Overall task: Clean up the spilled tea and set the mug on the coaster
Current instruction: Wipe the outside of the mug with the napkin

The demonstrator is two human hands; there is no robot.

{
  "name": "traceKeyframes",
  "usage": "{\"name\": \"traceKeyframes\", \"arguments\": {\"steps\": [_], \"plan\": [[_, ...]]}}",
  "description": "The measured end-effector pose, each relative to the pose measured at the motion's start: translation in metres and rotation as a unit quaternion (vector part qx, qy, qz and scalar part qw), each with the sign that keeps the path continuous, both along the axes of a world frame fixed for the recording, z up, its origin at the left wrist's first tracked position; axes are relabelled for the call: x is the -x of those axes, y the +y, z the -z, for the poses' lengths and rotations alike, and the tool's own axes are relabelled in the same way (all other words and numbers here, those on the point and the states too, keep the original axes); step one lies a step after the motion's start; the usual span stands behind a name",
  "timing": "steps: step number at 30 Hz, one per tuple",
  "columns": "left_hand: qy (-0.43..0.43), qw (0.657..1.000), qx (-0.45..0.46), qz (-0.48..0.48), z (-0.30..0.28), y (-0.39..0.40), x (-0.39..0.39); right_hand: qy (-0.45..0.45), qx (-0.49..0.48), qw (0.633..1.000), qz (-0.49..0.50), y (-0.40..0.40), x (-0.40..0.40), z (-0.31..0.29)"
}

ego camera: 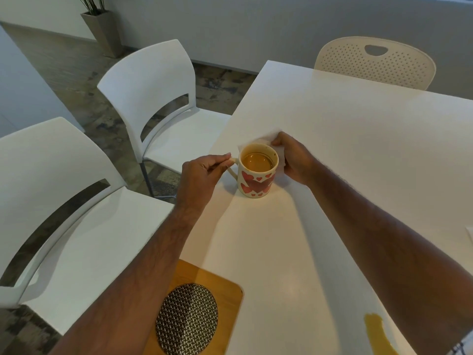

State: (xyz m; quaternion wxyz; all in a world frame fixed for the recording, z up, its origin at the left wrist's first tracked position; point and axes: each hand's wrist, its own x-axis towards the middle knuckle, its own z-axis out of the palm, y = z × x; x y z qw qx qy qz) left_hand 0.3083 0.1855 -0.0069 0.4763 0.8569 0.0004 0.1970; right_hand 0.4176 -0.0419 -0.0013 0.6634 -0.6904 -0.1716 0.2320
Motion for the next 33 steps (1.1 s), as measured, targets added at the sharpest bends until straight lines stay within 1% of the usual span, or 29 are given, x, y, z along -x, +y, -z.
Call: {"name": "traceKeyframes", "arguments": {"steps": [6,10,15,18,21,26,30,33], "plan": [[0.000,1.000,0.012,0.003,0.001,0.001,0.000,-0.021,-0.033,0.999,0.033,-0.005,0.003,-0.023],[-0.002,1.000,0.008,0.002,0.002,0.002,-0.002,-0.079,0.010,0.996,0.034,-0.002,0.000,-0.026],[0.001,1.000,-0.005,0.003,0.002,0.003,-0.003,-0.085,0.054,0.995,0.009,0.001,0.006,-0.007],[0.002,1.000,-0.006,0.003,0.002,0.002,-0.002,-0.075,0.028,0.997,0.011,-0.002,0.014,0.002],[-0.001,1.000,-0.005,0.005,0.000,0.003,-0.002,-0.069,0.006,0.997,0.035,-0.006,0.020,0.003],[0.004,1.000,-0.003,0.004,0.001,0.003,-0.003,-0.087,-0.050,0.993,0.070,-0.010,0.030,-0.013],[0.002,1.000,0.001,0.000,0.003,0.003,-0.003,-0.089,-0.054,0.990,0.097,-0.008,0.034,-0.019],[0.002,1.000,0.006,-0.001,0.002,0.002,-0.002,-0.091,-0.047,0.989,0.104,-0.006,0.039,-0.008]]}}
